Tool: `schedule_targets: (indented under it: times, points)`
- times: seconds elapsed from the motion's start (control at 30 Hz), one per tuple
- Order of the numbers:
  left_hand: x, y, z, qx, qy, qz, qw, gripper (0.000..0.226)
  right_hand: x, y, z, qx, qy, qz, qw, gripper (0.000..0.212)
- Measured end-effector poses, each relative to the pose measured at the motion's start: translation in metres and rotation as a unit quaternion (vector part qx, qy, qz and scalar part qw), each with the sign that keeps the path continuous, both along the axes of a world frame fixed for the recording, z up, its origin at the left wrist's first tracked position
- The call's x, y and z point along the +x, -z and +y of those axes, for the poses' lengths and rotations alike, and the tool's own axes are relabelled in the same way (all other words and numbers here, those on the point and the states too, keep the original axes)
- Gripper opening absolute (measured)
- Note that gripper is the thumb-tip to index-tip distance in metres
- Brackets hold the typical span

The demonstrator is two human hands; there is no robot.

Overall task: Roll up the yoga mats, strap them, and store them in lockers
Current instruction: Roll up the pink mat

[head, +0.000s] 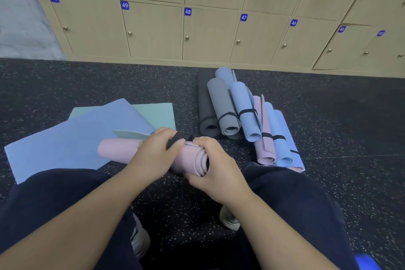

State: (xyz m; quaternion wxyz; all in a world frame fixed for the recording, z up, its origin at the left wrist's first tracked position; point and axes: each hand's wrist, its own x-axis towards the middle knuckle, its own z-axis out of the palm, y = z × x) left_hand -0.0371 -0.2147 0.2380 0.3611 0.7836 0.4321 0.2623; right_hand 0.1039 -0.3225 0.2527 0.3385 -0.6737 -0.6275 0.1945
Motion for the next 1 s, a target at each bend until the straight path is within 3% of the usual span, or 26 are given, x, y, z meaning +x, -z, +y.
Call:
schedule_targets:
  times: [0.1, 0.17, 0.2, 0.23, 0.33, 0.43, 0.53, 0.73, 0.8, 1.0]
  points:
    - [0.0, -0.002, 0.015, 0.009, -0.074, 0.063, 0.995, 0.012, 0.008, 0.0, 0.004, 0.018, 0.011, 0.005, 1.0, 0.062]
    - [0.001, -0.004, 0.022, -0.012, -0.11, 0.056, 0.992, 0.007, 0.013, 0.001, 0.005, 0.031, 0.026, 0.017, 0.999, 0.063]
    - [0.003, -0.005, 0.023, -0.004, -0.117, 0.04, 0.992, 0.01, 0.016, 0.001, 0.006, 0.04, 0.031, 0.02, 0.999, 0.064]
    - [0.006, -0.007, 0.023, 0.02, -0.103, 0.023, 0.994, 0.029, 0.019, 0.001, 0.007, 0.048, 0.035, 0.021, 0.998, 0.065]
    - [0.022, -0.022, 0.014, 0.077, 0.059, -0.005, 0.995, 0.078, 0.029, 0.001, 0.012, 0.079, 0.035, -0.004, 0.996, 0.066]
    - [0.045, -0.023, 0.007, 0.091, 0.152, 0.11, 0.978, 0.08, 0.044, 0.007, 0.019, 0.162, 0.034, -0.05, 0.985, 0.062]
    - [0.064, -0.021, 0.011, 0.09, 0.124, 0.181, 0.971, 0.084, 0.059, 0.011, 0.02, 0.191, 0.04, -0.09, 0.977, 0.061]
    - [0.088, -0.011, 0.036, 0.145, -0.009, 0.244, 0.959, 0.082, 0.101, 0.026, 0.03, 0.196, 0.044, -0.129, 0.971, 0.067]
    - [0.095, -0.01, 0.045, 0.118, -0.047, 0.249, 0.96, 0.082, 0.115, 0.035, 0.038, 0.199, 0.063, -0.131, 0.969, 0.069]
    - [0.129, 0.0, 0.051, 0.072, 0.058, 0.269, 0.959, 0.088, 0.16, 0.062, 0.082, 0.193, 0.153, -0.139, 0.959, 0.07]
